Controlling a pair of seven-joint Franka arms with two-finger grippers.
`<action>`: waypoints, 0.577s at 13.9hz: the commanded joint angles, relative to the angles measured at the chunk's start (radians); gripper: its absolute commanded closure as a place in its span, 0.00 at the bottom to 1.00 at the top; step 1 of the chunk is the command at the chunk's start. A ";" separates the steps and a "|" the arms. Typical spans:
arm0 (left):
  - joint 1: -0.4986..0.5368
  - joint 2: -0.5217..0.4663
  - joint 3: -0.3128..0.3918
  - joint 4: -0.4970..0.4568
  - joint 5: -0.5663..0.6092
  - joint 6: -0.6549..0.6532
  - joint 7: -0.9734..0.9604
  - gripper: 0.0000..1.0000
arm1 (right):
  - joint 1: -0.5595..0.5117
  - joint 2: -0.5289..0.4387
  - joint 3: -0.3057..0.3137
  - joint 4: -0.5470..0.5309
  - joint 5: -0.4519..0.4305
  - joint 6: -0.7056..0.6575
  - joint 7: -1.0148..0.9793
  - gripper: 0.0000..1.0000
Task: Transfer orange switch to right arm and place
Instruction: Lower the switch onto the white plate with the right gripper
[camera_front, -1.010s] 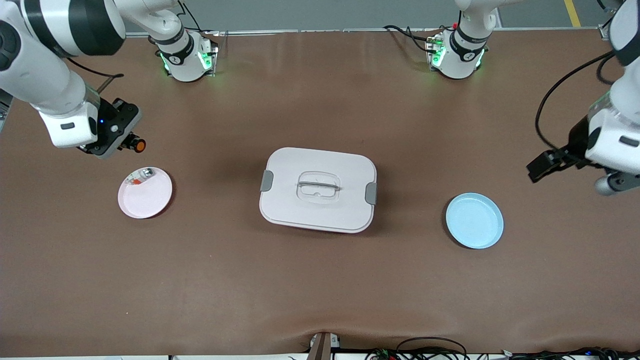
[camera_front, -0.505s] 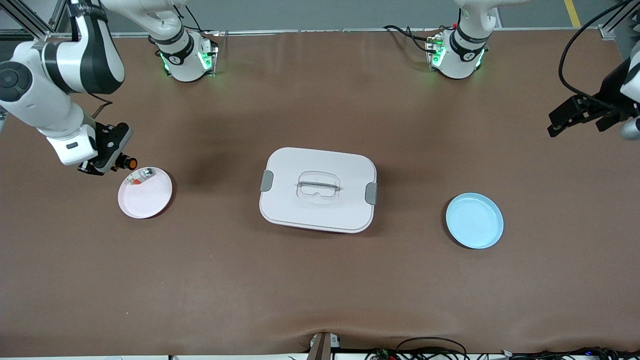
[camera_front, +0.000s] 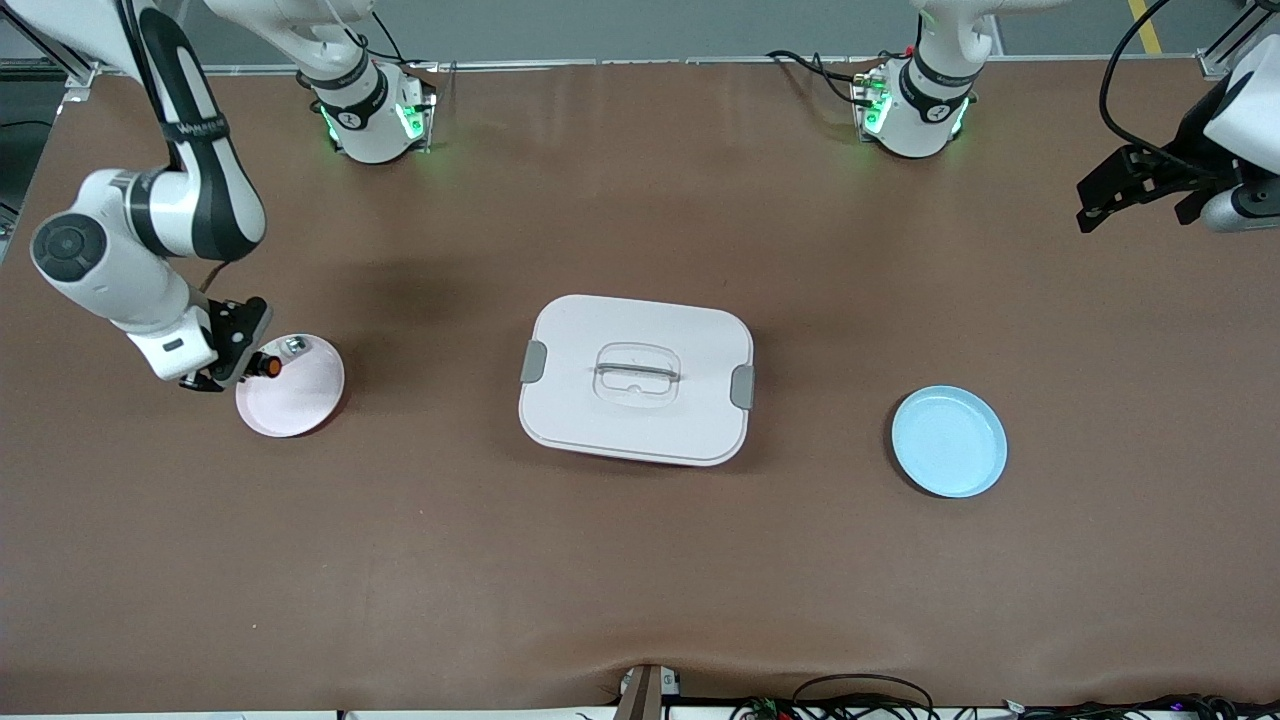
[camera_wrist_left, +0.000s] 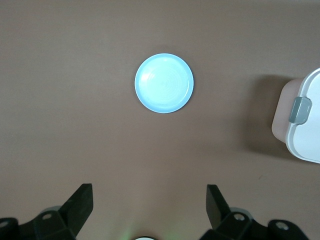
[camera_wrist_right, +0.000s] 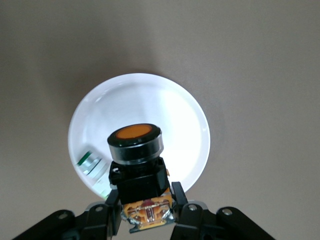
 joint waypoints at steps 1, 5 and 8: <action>-0.001 -0.010 0.006 -0.020 -0.006 0.006 0.016 0.00 | -0.019 0.070 0.018 0.014 -0.017 0.060 -0.015 1.00; 0.034 -0.010 0.014 -0.018 -0.003 0.009 0.018 0.00 | -0.039 0.146 0.018 0.012 -0.017 0.148 -0.076 1.00; 0.043 0.006 0.015 -0.015 -0.003 0.024 0.018 0.00 | -0.047 0.182 0.018 0.014 -0.017 0.175 -0.121 1.00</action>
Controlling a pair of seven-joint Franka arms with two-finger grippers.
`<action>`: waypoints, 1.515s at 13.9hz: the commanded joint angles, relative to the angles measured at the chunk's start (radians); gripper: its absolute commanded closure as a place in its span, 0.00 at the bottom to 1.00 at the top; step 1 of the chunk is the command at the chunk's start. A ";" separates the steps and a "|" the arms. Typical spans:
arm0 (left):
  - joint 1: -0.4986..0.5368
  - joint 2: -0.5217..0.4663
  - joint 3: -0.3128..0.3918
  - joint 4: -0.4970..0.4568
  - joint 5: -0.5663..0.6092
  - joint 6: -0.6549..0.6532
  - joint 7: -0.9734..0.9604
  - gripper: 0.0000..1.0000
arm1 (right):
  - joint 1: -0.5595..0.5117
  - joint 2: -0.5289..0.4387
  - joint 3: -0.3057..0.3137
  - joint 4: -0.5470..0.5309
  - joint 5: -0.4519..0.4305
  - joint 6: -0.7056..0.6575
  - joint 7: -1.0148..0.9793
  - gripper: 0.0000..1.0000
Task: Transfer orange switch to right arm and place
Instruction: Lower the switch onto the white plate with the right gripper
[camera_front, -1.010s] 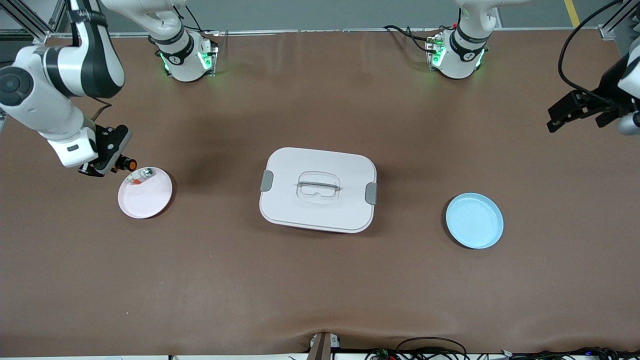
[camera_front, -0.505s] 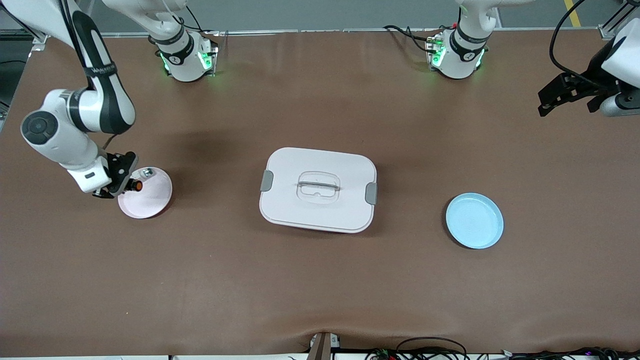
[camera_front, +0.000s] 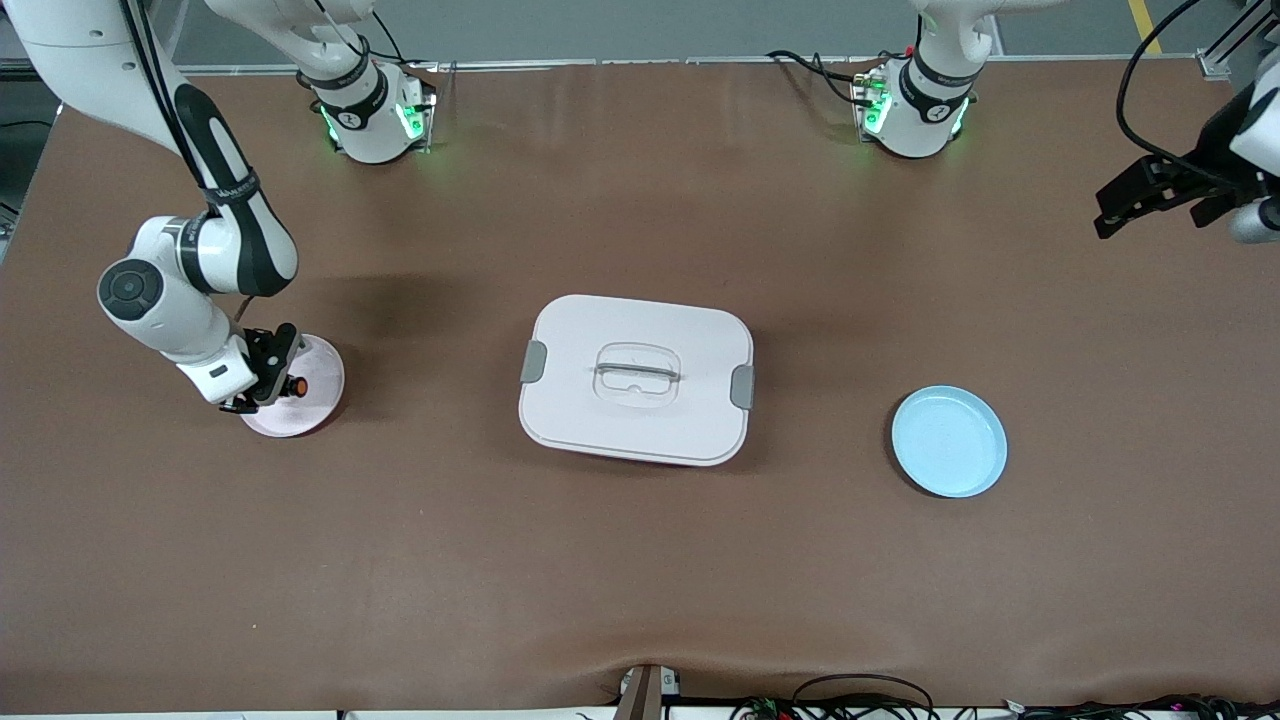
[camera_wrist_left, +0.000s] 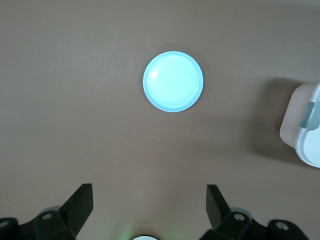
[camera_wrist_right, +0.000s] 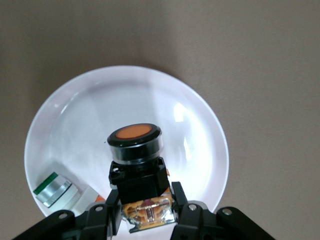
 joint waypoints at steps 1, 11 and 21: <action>0.009 0.008 0.002 -0.005 -0.003 0.020 0.017 0.00 | -0.026 0.031 0.015 0.012 -0.017 0.023 -0.030 1.00; -0.004 0.044 -0.005 0.012 0.010 0.020 0.015 0.00 | -0.032 0.069 0.014 -0.027 -0.017 0.122 -0.029 1.00; 0.006 0.044 -0.008 0.015 0.006 0.006 0.040 0.00 | -0.052 0.046 0.017 0.011 -0.017 0.085 -0.065 0.00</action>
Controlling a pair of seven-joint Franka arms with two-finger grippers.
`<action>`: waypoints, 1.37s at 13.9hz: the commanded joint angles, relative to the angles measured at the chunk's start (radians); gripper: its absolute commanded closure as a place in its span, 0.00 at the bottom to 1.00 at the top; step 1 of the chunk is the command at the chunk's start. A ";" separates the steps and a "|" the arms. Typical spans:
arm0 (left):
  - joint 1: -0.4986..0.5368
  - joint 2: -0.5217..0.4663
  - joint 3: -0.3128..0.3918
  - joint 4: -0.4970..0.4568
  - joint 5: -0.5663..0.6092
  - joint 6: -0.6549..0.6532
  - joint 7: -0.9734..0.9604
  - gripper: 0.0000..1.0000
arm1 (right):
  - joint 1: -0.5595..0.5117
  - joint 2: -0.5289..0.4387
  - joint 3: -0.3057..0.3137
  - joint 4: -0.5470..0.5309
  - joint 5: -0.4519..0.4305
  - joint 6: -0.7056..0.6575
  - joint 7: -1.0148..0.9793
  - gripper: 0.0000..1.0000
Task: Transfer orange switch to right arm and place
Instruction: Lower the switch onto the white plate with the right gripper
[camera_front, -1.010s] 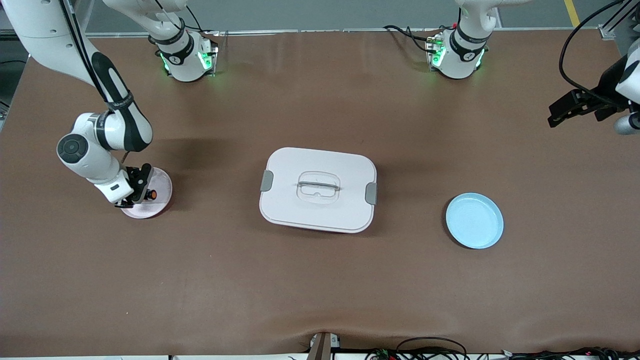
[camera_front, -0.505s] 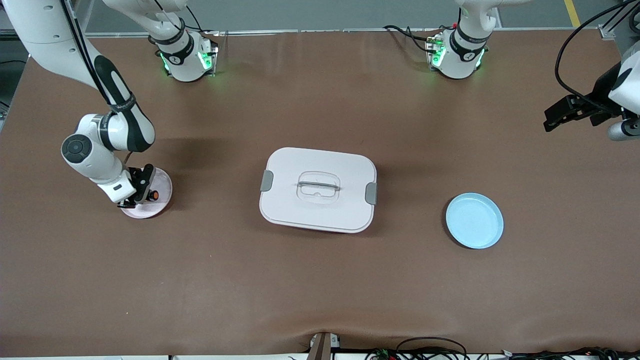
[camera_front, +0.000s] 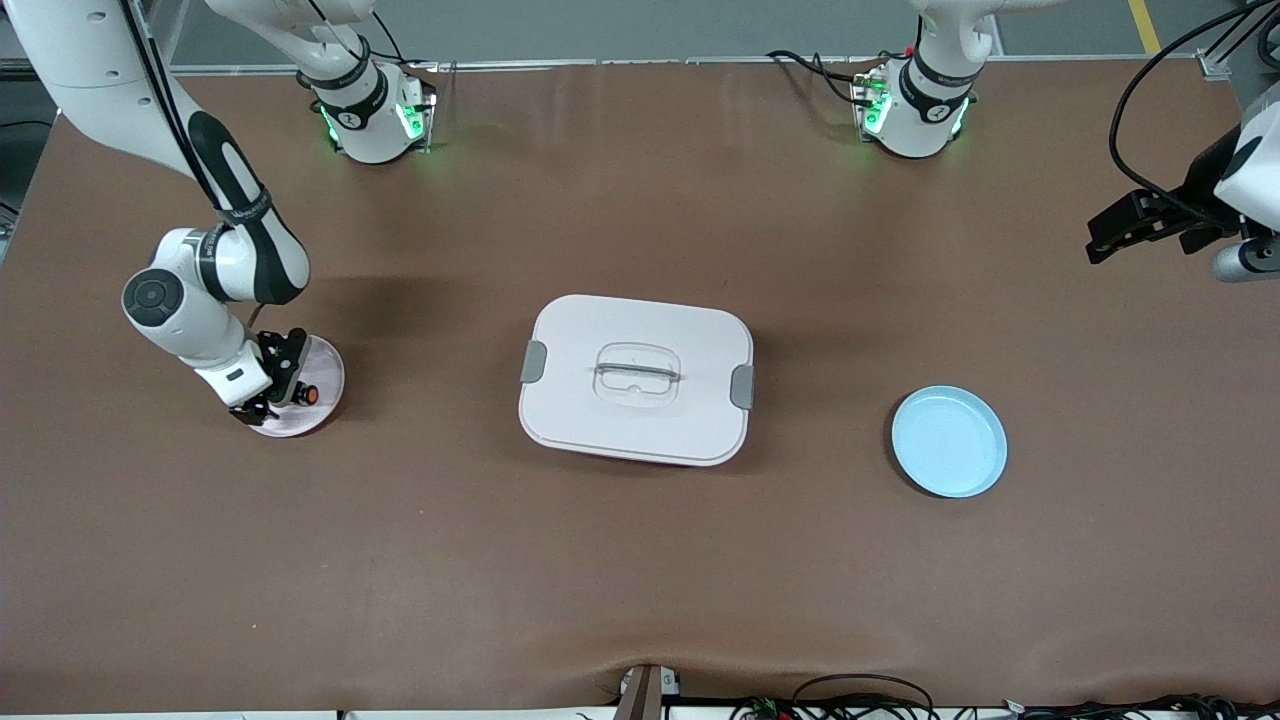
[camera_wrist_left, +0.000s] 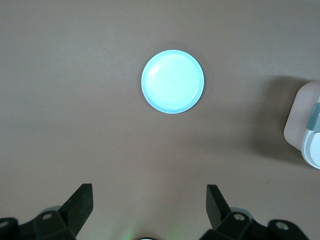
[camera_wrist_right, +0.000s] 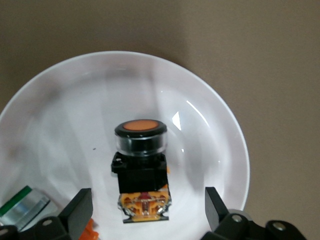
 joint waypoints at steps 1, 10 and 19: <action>0.006 -0.008 -0.006 0.009 0.001 -0.014 0.020 0.00 | -0.039 -0.031 0.018 0.018 -0.017 -0.041 -0.037 0.00; 0.024 -0.011 0.006 0.015 0.010 -0.011 0.033 0.00 | 0.016 -0.074 0.026 0.070 0.140 -0.321 0.213 0.00; 0.047 -0.032 0.003 -0.004 0.007 -0.008 0.077 0.00 | 0.038 -0.263 0.057 0.056 0.140 -0.499 1.105 0.00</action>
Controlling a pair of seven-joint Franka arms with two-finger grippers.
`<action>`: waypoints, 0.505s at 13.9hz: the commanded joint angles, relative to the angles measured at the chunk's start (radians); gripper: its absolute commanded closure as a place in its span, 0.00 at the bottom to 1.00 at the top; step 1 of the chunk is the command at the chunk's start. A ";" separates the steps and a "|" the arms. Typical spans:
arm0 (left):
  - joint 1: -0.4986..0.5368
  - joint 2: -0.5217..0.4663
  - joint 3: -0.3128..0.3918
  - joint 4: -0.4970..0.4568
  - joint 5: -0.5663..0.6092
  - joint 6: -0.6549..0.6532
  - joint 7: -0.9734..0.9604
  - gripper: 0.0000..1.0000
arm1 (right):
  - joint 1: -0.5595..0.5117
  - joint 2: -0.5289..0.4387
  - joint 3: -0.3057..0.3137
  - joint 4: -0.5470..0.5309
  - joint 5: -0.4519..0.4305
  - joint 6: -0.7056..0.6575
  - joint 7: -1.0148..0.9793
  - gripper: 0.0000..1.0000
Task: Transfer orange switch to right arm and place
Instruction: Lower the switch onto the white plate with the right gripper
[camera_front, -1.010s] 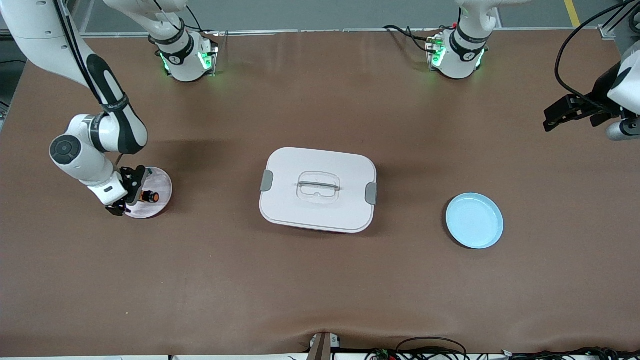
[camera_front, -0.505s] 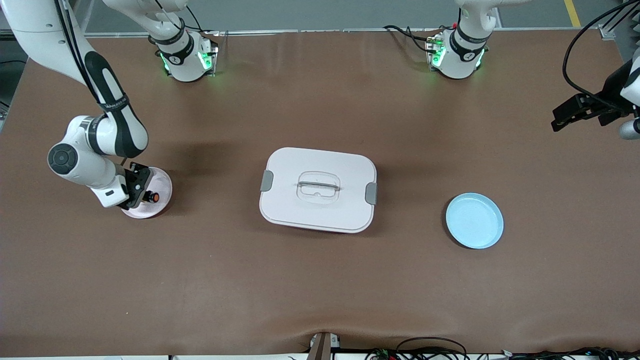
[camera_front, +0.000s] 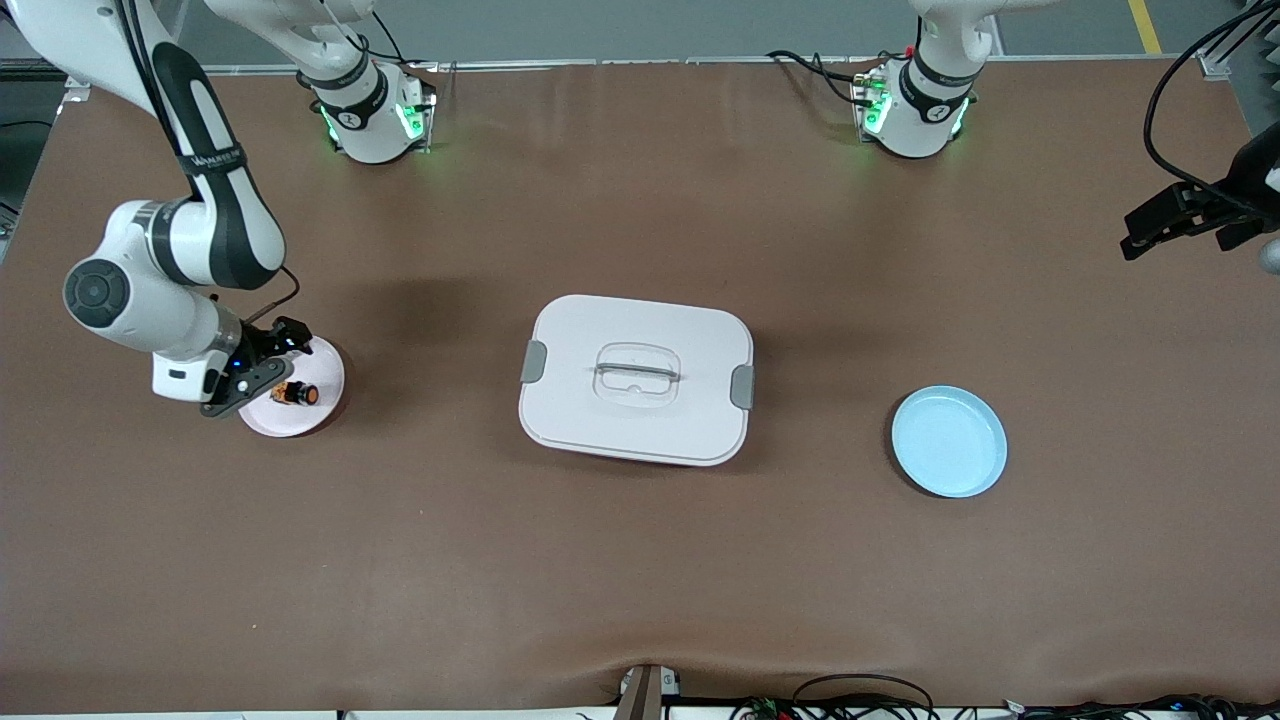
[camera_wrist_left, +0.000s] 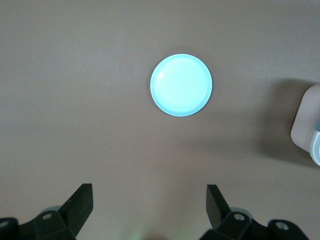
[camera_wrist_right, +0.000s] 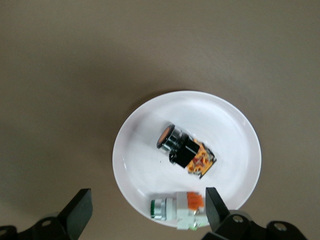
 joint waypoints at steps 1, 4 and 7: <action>0.002 -0.024 -0.002 -0.014 0.006 -0.006 0.019 0.00 | 0.007 -0.067 0.005 -0.026 0.008 -0.030 0.283 0.00; 0.002 -0.030 -0.005 -0.015 0.006 -0.008 0.017 0.00 | 0.019 -0.107 0.005 -0.019 0.008 -0.053 0.513 0.00; 0.002 -0.033 -0.005 -0.018 0.005 -0.009 0.019 0.00 | 0.021 -0.136 0.007 0.017 0.008 -0.085 0.526 0.00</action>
